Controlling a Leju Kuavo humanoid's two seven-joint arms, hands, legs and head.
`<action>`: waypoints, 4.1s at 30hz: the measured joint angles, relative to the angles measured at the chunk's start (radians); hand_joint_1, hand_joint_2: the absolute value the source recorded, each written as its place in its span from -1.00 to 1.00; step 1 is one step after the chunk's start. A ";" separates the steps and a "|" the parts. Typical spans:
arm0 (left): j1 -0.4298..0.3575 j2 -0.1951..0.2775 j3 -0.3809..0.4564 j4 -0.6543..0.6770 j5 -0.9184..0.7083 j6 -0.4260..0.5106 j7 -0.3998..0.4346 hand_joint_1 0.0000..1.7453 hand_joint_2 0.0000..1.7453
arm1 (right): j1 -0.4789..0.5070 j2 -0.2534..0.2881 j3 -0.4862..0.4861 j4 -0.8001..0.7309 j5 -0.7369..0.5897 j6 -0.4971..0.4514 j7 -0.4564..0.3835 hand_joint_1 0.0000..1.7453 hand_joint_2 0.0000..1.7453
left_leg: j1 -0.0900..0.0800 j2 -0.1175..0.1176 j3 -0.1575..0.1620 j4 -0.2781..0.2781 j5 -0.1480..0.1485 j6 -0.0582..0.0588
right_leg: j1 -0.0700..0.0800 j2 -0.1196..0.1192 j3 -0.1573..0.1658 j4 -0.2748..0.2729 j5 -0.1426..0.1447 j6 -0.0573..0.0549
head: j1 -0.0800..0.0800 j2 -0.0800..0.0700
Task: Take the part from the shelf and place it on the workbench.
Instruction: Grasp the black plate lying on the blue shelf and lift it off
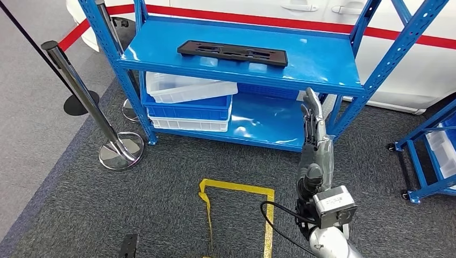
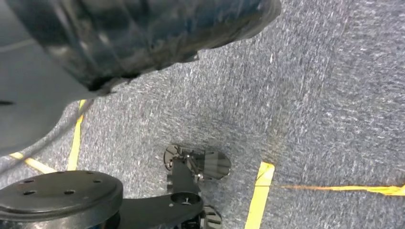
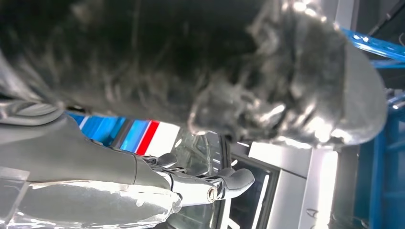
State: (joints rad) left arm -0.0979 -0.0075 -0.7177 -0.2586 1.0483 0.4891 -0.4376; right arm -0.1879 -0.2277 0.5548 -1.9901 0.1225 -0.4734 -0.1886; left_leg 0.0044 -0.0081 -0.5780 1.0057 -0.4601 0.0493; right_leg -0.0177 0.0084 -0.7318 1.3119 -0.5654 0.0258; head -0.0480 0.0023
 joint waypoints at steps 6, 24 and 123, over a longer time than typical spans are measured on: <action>0.001 -0.001 -0.001 0.000 0.000 -0.003 -0.002 -1.00 -1.00 | 0.000 -0.005 0.001 0.003 -0.003 0.018 0.008 -1.00 -1.00 | -0.005 -0.006 0.011 0.015 -0.026 -0.018 | 0.004 0.002 0.120 -0.262 0.120 -0.015 | -0.001 0.000; 0.005 0.002 -0.012 0.001 0.000 -0.018 -0.002 -1.00 -1.00 | -0.011 -0.007 0.029 0.022 0.040 0.057 0.068 -1.00 -1.00 | -0.013 0.000 -0.043 0.016 0.018 -0.008 | 0.007 -0.004 0.225 -0.273 0.042 -0.021 | -0.007 0.000; -0.021 0.011 -0.068 0.006 -0.018 -0.020 0.075 -1.00 -1.00 | -0.077 -0.003 0.175 0.180 0.096 0.117 0.126 -1.00 -1.00 | 0.005 0.002 -0.002 -0.008 0.007 -0.007 | 0.000 -0.005 0.016 -0.027 0.006 0.000 | -0.003 0.000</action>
State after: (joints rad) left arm -0.1192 0.0037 -0.7855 -0.2522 1.0300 0.4690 -0.3624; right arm -0.2654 -0.2308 0.7294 -1.8099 0.2190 -0.3567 -0.0629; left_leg 0.0097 -0.0058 -0.5805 0.9979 -0.4532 0.0420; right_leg -0.0173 0.0031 -0.7153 1.2851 -0.5589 0.0255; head -0.0510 0.0023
